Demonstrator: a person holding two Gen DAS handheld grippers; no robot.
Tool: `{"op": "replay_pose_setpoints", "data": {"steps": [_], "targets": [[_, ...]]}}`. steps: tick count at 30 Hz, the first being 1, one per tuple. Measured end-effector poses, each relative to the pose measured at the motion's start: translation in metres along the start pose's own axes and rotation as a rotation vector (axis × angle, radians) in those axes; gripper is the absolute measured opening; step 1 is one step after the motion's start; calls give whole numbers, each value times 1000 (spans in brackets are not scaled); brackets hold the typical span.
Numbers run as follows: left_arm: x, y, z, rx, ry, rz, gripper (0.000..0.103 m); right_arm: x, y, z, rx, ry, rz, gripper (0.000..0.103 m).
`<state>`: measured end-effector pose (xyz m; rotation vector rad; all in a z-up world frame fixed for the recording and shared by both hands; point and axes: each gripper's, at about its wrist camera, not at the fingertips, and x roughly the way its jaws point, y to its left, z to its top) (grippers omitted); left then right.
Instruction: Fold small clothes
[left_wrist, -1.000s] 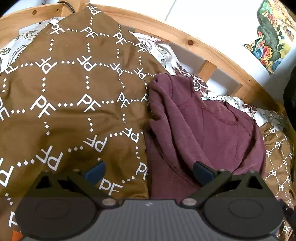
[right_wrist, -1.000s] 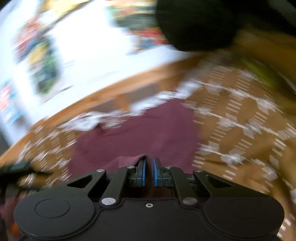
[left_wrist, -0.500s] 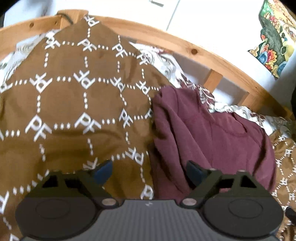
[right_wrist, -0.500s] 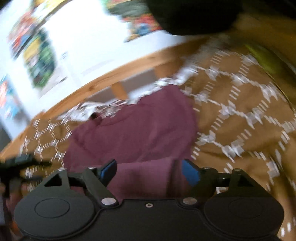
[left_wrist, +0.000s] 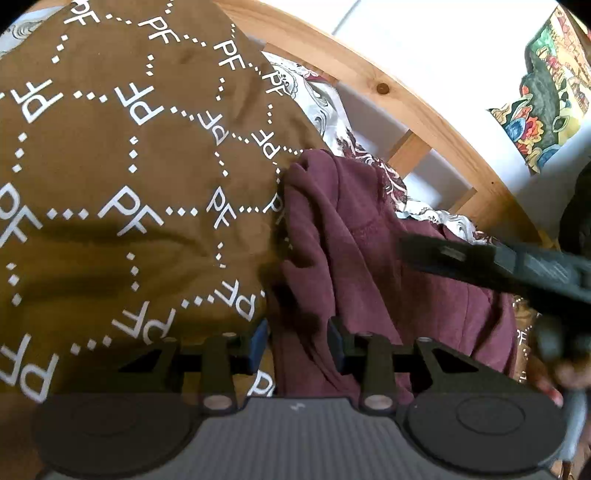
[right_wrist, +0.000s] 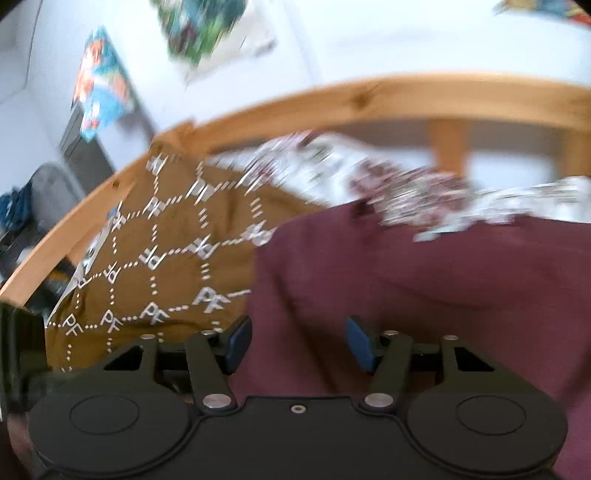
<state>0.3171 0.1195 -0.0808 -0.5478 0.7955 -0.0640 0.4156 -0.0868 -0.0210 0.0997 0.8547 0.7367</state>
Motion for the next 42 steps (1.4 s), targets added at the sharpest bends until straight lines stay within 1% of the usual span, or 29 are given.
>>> {"op": "replay_pose_setpoints", "data": {"steps": [2, 4, 5, 7, 8, 9, 10, 12, 13, 15, 17, 20, 22, 24, 25, 29, 31, 32, 33, 34, 35, 36, 37, 38, 39, 40, 41, 42], "targets": [[4, 4, 2, -10, 1, -21, 38, 34, 10, 17, -8, 68, 32, 59], [8, 6, 4, -20, 0, -45, 38, 62, 20, 28, -30, 120, 23, 58], [9, 7, 5, -26, 0, -60, 38, 71, 22, 30, -40, 141, 12, 54], [11, 8, 7, -32, -2, -78, 37, 86, 25, 33, -55, 168, -13, 40], [13, 8, 8, -32, -3, -87, 36, 90, 25, 34, -60, 175, -18, 26], [14, 8, 8, -32, -4, -101, 26, 91, 24, 34, -62, 174, -25, 15], [17, 9, 10, -43, 1, -122, 14, 93, 23, 34, -62, 169, -23, 13], [21, 12, 11, -69, 6, -135, 2, 90, 20, 38, -50, 152, 12, 11], [22, 13, 12, -81, 0, -128, 1, 90, 20, 39, -43, 147, 27, 10], [18, 15, 11, -111, -30, -89, 0, 88, 21, 42, -45, 134, 34, 7], [10, 16, 13, -156, -57, -17, 0, 86, 25, 46, -51, 121, 47, 5], [-9, 22, 12, -237, -132, 114, 0, 83, 35, 55, -65, 83, 95, 4], [-18, 30, 11, -285, -164, 152, 0, 80, 43, 62, -89, 48, 135, 4], [-17, 35, 12, -295, -163, 174, 0, 82, 51, 69, -120, 26, 152, 4], [-13, 37, 13, -296, -149, 185, 0, 86, 55, 71, -136, 23, 151, 4], [-4, 45, 14, -318, -110, 195, 2, 107, 56, 73, -154, 32, 69, 5], [-5, 47, 15, -326, -113, 194, 7, 107, 47, 72, -135, 25, 32, 16], [-7, 47, 15, -324, -121, 201, 10, 102, 40, 72, -116, 17, 23, 27], [-9, 45, 15, -310, -129, 215, 21, 95, 33, 69, -99, 12, 20, 39], [-10, 42, 15, -289, -136, 230, 30, 87, 26, 66, -81, 6, 13, 44], [-10, 38, 13, -266, -143, 235, 35, 76, 18, 62, -70, -2, 1, 52], [-10, 33, 13, -238, -148, 239, 48, 64, 12, 56, -66, -9, -18, 59], [-10, 28, 14, -213, -154, 245, 57, 52, 4, 49, -69, -15, -38, 62], [-11, 21, 12, -176, -170, 255, 60, 38, -4, 40, -72, -23, -64, 68], [-11, 14, 10, -130, -188, 268, 66, 25, -12, 31, -71, -31, -88, 73], [-12, 9, 9, -88, -201, 283, 70, 9, -22, 18, -60, -40, -112, 74], [-12, 1, 7, -31, -222, 306, 72, -4, -29, 6, -49, -47, -134, 76], [-9, -6, 6, 17, -238, 327, 77, -19, -37, -8, -39, -55, -168, 78]]}}
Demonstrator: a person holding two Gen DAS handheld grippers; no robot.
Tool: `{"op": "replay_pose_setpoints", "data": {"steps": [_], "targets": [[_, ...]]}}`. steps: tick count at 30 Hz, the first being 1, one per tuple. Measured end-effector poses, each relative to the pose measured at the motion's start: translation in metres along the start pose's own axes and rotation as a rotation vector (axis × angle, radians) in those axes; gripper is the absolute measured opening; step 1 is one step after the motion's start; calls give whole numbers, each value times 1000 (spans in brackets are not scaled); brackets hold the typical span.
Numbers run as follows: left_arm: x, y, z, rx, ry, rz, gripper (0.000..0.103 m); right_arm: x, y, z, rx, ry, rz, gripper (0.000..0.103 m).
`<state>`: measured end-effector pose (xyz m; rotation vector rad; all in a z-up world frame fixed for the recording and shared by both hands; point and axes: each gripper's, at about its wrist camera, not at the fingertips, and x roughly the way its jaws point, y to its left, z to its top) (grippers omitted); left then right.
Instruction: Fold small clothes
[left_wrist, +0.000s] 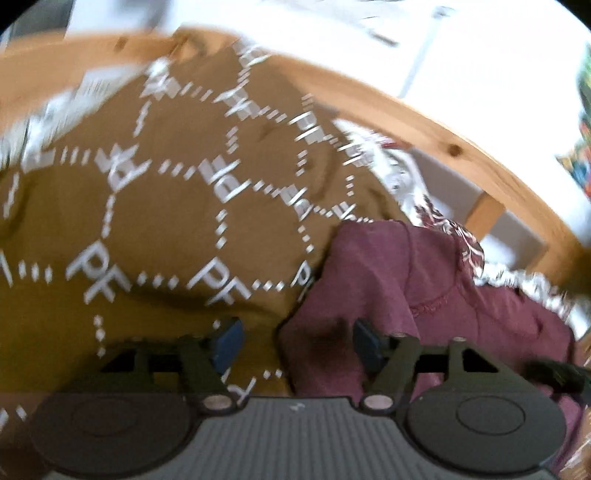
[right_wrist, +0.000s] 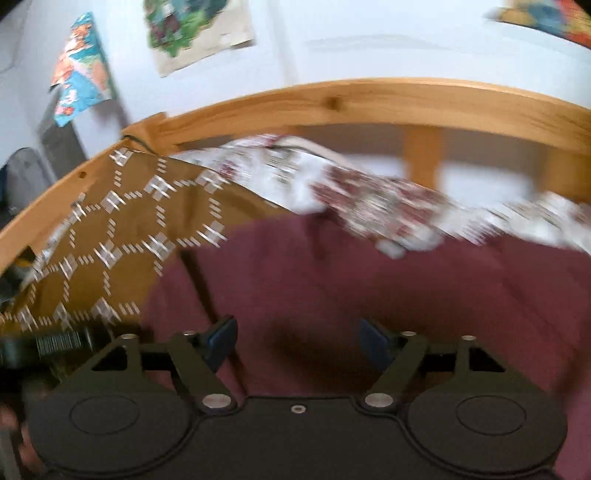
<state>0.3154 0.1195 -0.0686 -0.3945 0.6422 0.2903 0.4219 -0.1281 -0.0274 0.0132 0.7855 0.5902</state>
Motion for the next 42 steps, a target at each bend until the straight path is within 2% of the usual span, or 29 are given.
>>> {"op": "replay_pose_setpoints", "data": {"steps": [2, 6, 8, 11, 13, 15, 17, 21, 22, 24, 26, 28, 29, 30, 31, 32, 33, 35, 38, 40, 42], "targets": [[1, -12, -4, 88, -28, 22, 83, -27, -16, -31, 31, -16, -79, 78], [15, -32, -8, 214, -36, 36, 83, -73, -35, -98, 155, -52, -192, 81], [23, -36, -9, 234, -41, 34, 83, -87, -42, -124, 243, -73, -203, 82], [45, -45, -6, 243, -17, 65, 83, -88, -50, -148, 374, -52, -200, 79], [51, -50, -10, 264, -18, 76, 83, -85, -48, -151, 381, -47, -181, 61], [53, -56, -17, 322, -26, 92, 83, -84, -38, -150, 332, -43, -193, 25], [54, -59, -19, 347, -17, 104, 83, -90, -22, -148, 237, -77, -214, 12], [55, -52, -14, 297, 1, 82, 84, -126, 0, -146, 105, -229, -283, 4], [54, -52, -14, 289, 1, 78, 85, -131, 0, -148, 107, -236, -308, 4], [53, -51, -14, 296, 2, 78, 85, -129, -10, -157, 179, -190, -307, 3], [50, -51, -15, 304, 4, 79, 85, -120, -19, -165, 230, -128, -323, 3], [49, -49, -12, 281, 17, 70, 85, -114, -25, -169, 276, -76, -294, 7], [48, -48, -10, 258, 27, 59, 85, -113, -25, -170, 294, -79, -284, 19], [47, -46, -9, 239, 36, 48, 87, -115, -26, -170, 299, -87, -278, 37], [45, -44, -7, 212, 49, 31, 88, -119, -26, -170, 300, -105, -265, 47], [43, -42, -6, 191, 61, 14, 89, -122, -25, -170, 306, -129, -252, 64], [41, -41, -6, 174, 73, -3, 90, -125, -26, -170, 317, -152, -235, 73], [36, -41, -8, 161, 85, -32, 92, -129, -29, -170, 346, -185, -212, 72], [31, -51, -15, 233, 91, -46, 94, -129, -35, -166, 379, -209, -256, 72], [33, -62, -23, 318, 101, -12, 94, -125, -43, -167, 425, -218, -296, 72], [40, -73, -31, 425, 124, 58, 94, -117, -52, -169, 466, -205, -334, 72]]}}
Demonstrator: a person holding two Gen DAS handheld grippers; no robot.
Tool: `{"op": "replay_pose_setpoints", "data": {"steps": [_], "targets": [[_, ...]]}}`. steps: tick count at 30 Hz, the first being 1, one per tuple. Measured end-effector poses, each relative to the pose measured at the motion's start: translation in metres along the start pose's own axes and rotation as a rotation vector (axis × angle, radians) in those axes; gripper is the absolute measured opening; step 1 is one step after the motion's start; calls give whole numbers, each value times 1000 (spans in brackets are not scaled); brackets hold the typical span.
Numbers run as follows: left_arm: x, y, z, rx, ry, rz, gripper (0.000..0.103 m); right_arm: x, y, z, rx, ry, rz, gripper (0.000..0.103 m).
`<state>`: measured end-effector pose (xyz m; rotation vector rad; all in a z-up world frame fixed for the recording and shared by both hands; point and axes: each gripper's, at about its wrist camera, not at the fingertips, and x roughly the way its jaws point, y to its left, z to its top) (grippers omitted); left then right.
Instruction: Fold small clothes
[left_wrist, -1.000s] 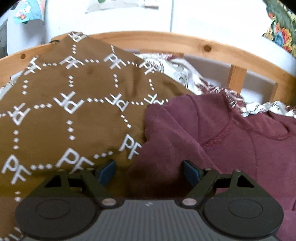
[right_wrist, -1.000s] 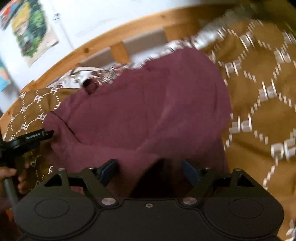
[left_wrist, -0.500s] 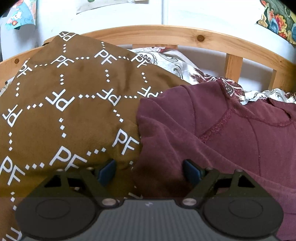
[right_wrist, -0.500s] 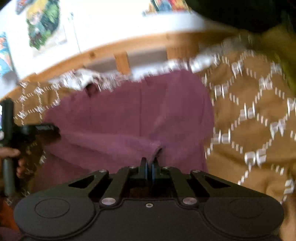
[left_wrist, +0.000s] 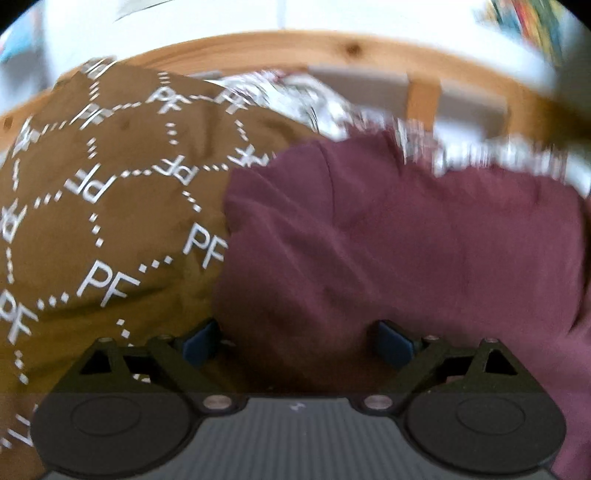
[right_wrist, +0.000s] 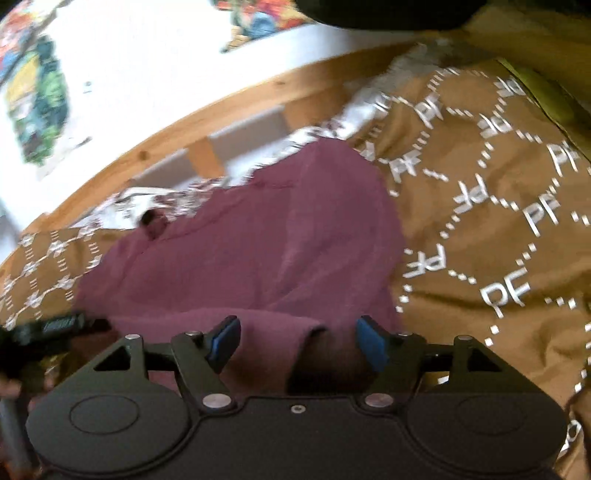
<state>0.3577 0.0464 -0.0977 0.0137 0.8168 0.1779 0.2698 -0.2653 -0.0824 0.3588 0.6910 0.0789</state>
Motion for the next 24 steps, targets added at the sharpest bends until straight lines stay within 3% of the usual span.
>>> {"op": "replay_pose_setpoints", "data": {"steps": [3, 7, 12, 14, 17, 24], "targets": [[3, -13, -6, 103, -11, 59, 95, 13, 0, -5, -51, 55, -78, 70], [3, -11, -4, 104, 24, 61, 95, 22, 18, -15, -257, 86, -175, 67], [-1, -1, -5, 82, 54, 51, 97, 22, 25, -21, -345, 92, -215, 67], [-8, 4, -5, 56, 59, 37, 96, 17, 25, -24, -342, 79, -212, 69], [-19, 12, -7, 10, 62, -7, 97, 5, 23, -22, -298, 38, -180, 86], [-36, 21, -14, -118, 107, -184, 99, -14, 24, -12, -247, -78, -72, 93]]}}
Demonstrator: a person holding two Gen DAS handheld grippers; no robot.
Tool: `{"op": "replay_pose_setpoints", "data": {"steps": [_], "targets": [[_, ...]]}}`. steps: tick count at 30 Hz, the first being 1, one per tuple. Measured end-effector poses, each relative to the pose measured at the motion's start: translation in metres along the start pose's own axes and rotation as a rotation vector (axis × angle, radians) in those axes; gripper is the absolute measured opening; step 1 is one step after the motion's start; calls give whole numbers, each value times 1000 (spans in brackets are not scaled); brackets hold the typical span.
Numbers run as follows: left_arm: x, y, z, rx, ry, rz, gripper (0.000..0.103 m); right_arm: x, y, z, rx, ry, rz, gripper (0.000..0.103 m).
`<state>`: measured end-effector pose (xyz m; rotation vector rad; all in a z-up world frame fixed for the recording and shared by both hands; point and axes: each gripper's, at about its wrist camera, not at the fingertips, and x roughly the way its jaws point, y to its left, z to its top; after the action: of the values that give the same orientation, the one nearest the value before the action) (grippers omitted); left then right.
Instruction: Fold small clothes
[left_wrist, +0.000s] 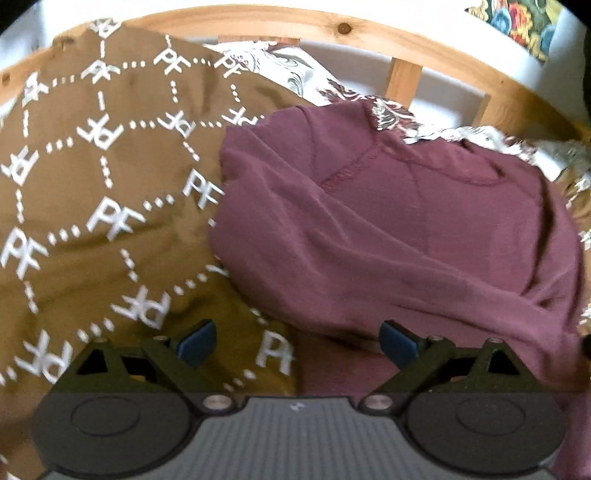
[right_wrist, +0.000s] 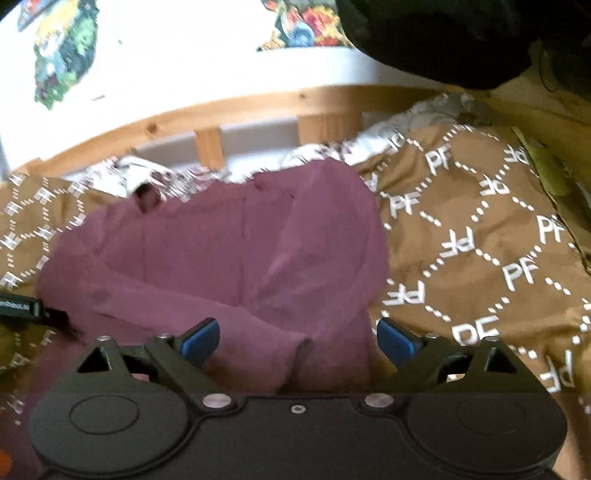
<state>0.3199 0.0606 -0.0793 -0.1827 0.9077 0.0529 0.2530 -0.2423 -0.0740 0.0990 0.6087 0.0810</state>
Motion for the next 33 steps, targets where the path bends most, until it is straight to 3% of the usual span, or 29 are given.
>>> {"op": "replay_pose_setpoints", "data": {"steps": [5, 10, 14, 19, 22, 23, 26, 30, 33], "targets": [[6, -9, -3, 3, -6, -27, 99, 7, 9, 12, -28, -24, 117, 91], [29, -16, 2, -10, 27, -39, 100, 34, 48, 45, -112, 22, 267, 71], [41, -25, -1, 67, 60, -9, 100, 71, 83, 69, -236, 128, 370, 47], [46, -29, -3, 101, 79, 4, 100, 107, 123, 69, -396, 281, 443, 39], [48, -29, -2, 99, 93, -1, 100, 118, 137, 58, -488, 355, 437, 37], [49, -30, -2, 105, 94, 2, 101, 119, 139, 56, -509, 356, 429, 32], [48, -31, -5, 124, 94, 13, 101, 120, 135, 54, -483, 353, 411, 2], [47, -31, -5, 122, 100, 14, 101, 115, 128, 62, -468, 266, 351, 0], [48, -31, -5, 126, 103, 13, 101, 119, 126, 57, -453, 265, 332, 0]]}}
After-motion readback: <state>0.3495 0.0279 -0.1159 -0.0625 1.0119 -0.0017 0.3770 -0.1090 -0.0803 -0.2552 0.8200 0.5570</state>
